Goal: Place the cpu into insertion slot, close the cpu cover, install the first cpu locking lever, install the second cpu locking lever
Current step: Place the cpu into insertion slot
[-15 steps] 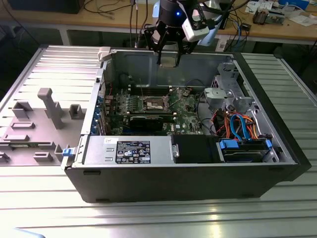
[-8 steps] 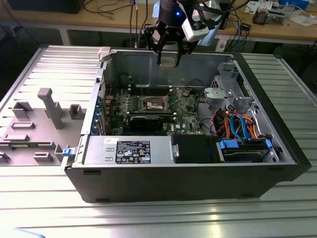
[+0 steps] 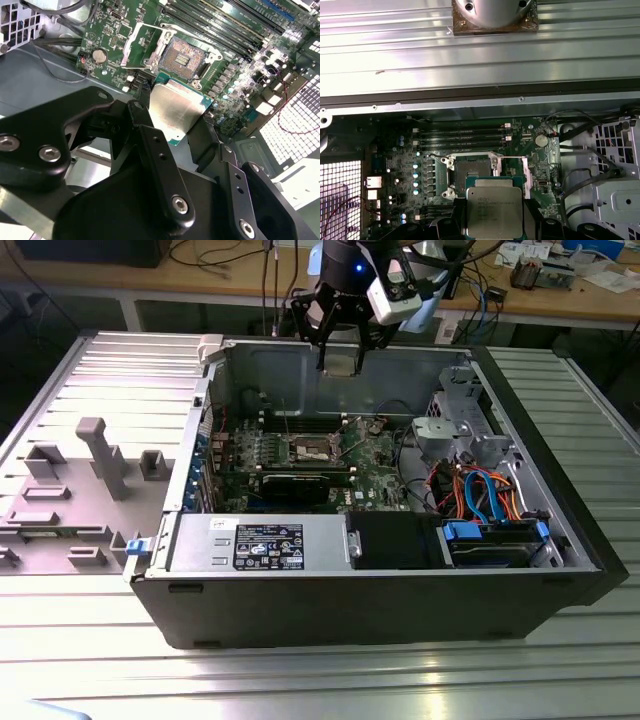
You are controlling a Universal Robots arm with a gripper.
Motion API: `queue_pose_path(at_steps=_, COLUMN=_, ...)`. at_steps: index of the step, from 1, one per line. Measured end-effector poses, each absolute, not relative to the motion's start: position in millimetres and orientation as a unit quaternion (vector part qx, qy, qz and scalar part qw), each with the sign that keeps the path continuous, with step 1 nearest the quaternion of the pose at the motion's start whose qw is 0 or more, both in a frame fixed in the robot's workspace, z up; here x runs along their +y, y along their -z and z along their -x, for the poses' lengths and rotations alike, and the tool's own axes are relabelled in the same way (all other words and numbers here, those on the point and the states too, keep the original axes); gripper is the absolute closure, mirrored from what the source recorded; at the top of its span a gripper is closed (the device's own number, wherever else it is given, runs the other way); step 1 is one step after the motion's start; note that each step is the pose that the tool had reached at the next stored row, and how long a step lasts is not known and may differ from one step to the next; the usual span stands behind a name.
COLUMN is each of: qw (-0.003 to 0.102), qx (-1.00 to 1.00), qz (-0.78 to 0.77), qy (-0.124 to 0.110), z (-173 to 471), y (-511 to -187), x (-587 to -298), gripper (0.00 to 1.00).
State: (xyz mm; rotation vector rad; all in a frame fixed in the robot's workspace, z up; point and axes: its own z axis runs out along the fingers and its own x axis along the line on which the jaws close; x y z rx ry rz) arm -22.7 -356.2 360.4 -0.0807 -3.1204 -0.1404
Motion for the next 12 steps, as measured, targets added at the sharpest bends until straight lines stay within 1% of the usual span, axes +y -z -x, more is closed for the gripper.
queue_pose_path(at_steps=12, qw=0.008, qx=-0.998, qz=0.045, qy=0.045, z=22.7, y=-360.2, x=-356.3, gripper=0.46)
